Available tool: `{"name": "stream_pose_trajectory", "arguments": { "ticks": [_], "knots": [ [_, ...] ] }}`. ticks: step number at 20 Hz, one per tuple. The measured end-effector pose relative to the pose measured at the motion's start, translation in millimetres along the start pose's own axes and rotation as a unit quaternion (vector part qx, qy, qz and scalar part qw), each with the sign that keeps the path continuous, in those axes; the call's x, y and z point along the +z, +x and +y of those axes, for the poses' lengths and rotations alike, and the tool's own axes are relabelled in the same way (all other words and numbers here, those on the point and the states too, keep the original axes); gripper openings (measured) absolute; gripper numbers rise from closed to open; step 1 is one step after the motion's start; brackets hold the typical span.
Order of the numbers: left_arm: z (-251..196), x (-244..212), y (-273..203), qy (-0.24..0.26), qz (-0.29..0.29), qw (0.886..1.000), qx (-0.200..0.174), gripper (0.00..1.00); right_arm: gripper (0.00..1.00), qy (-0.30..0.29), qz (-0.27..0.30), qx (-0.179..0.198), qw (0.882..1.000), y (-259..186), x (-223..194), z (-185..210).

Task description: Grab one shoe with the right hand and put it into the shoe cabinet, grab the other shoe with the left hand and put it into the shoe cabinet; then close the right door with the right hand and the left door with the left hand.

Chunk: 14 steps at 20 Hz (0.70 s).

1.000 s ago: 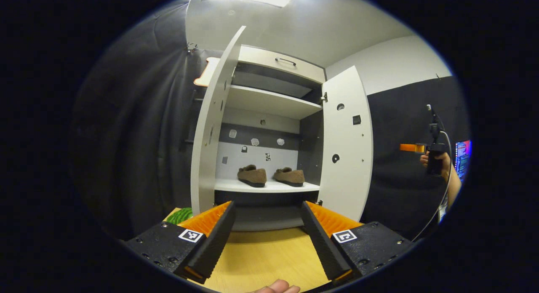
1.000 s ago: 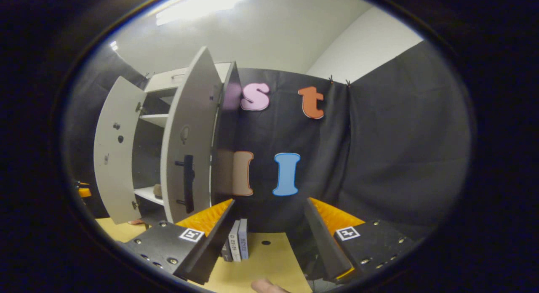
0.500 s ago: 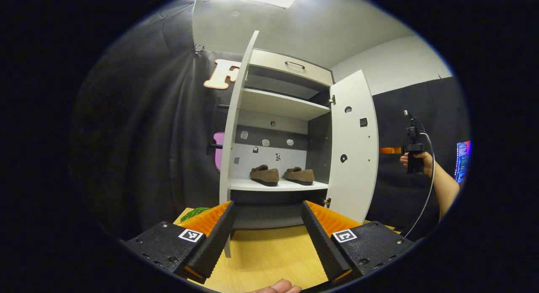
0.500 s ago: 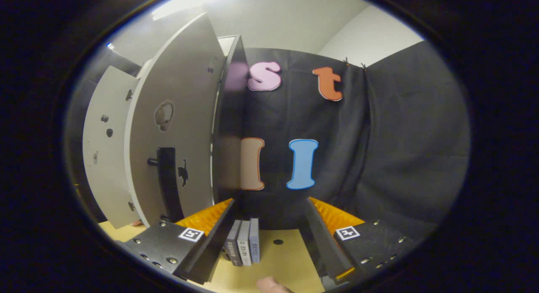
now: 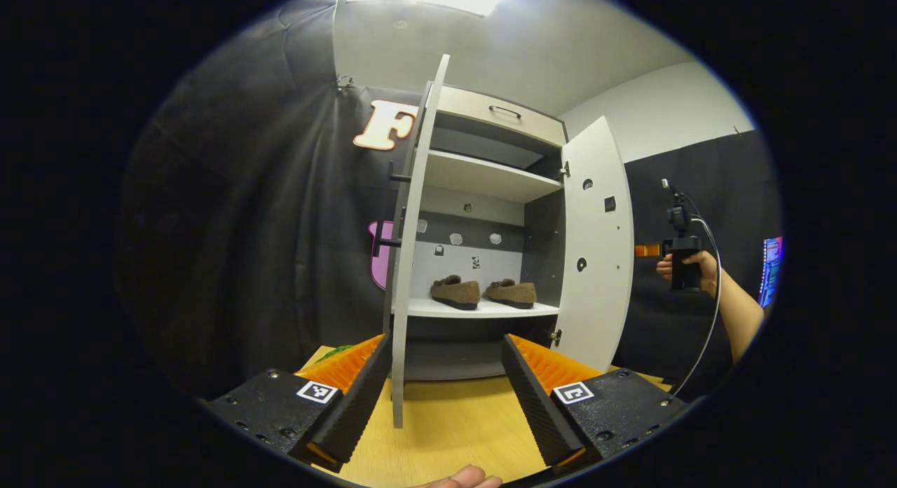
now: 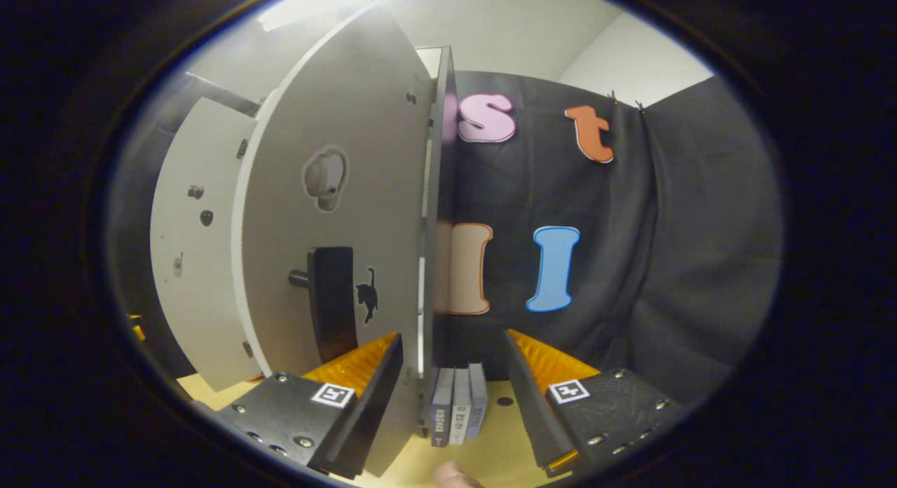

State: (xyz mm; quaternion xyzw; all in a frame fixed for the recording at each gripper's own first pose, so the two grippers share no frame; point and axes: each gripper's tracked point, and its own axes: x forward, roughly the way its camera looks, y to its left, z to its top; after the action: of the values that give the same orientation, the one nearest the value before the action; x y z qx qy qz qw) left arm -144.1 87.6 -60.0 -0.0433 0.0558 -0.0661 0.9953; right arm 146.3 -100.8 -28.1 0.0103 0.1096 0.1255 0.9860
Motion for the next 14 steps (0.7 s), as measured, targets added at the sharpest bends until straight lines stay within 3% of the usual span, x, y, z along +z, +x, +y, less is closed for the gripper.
{"name": "stream_pose_trajectory", "arguments": {
  "ticks": [4, 10, 13, 14],
  "knots": [
    [4, -3, 4, -0.004, 0.001, 1.0, 0.005, 0.92, 0.86, 0.002, -0.022, -0.002, 1.0, 0, 2, 26],
    [13, -3, 5, -0.006, 0.001, 1.0, 0.017, 0.96, 0.86, 0.025, -0.035, 0.003, 0.999, 8, 2, 54],
    [20, 5, 1, 0.003, -0.009, 1.0, 0.026, 0.92, 0.84, 0.027, -0.046, 0.008, 0.999, 9, 2, 73],
    [24, 7, 1, 0.006, -0.012, 0.999, 0.032, 0.96, 0.84, 0.033, -0.047, 0.011, 0.998, 10, 1, 77]
  ]
}}
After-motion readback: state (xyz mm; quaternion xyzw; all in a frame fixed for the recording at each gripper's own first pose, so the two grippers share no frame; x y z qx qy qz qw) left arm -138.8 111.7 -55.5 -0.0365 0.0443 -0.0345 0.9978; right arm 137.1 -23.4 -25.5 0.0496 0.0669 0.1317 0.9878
